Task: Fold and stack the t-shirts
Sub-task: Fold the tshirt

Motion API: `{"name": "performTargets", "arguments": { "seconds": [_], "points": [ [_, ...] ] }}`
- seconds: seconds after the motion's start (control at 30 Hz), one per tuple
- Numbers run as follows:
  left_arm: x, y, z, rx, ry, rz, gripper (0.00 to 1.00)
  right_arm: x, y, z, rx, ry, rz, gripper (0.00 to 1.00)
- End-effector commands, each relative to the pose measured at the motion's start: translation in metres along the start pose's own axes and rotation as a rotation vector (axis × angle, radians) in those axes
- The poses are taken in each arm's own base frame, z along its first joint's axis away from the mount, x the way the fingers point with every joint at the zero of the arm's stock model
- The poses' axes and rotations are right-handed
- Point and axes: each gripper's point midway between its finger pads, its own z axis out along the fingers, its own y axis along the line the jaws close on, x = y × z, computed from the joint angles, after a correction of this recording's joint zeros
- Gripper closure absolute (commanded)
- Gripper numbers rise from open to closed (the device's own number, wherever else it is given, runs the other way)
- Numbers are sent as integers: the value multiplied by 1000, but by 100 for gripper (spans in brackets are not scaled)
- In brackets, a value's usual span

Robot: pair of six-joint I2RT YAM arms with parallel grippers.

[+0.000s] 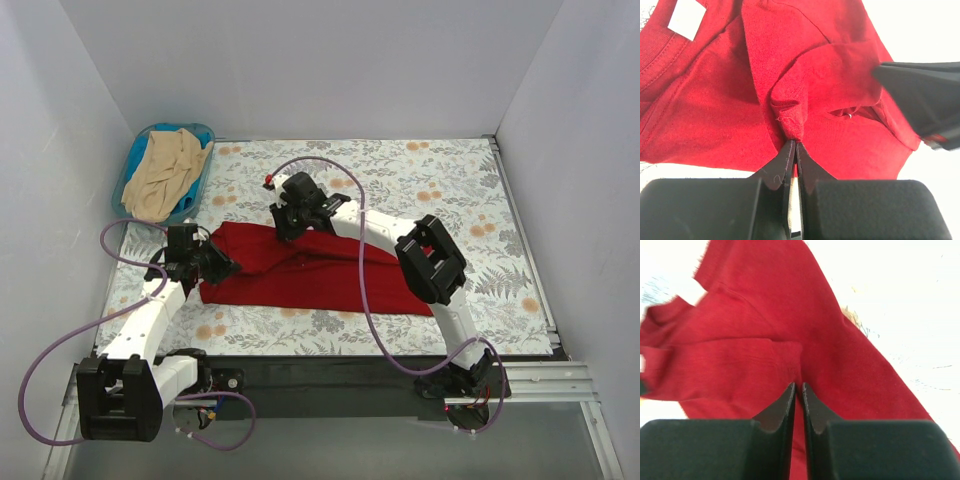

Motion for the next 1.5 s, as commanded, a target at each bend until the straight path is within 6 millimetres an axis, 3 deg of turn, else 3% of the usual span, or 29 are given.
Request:
{"name": "performTargets", "arguments": {
  "seconds": [0.0,0.13,0.33,0.37,0.57,0.8,1.27,1.47],
  "points": [
    [-1,0,-2,-3,0,-1,100,-41,24,-32,-50,-116,-23,85],
    [-1,3,-1,-23,0,-13,100,-46,29,-44,-58,-135,-22,85],
    [-1,7,0,-44,4,-25,100,-36,31,-52,-66,-141,-11,85],
    [0,7,0,-45,7,-27,100,-39,30,-51,-66,-146,-14,79],
    [7,15,5,-64,27,-62,100,-30,29,-23,-99,-106,-41,63],
    [14,22,11,-79,48,-76,100,-14,13,12,-68,-61,-72,57],
    [18,25,13,-76,60,-78,100,-28,7,23,-19,-106,-93,52],
    [19,25,13,-76,67,-80,100,-22,3,33,-17,-91,-98,50]
  ]
}}
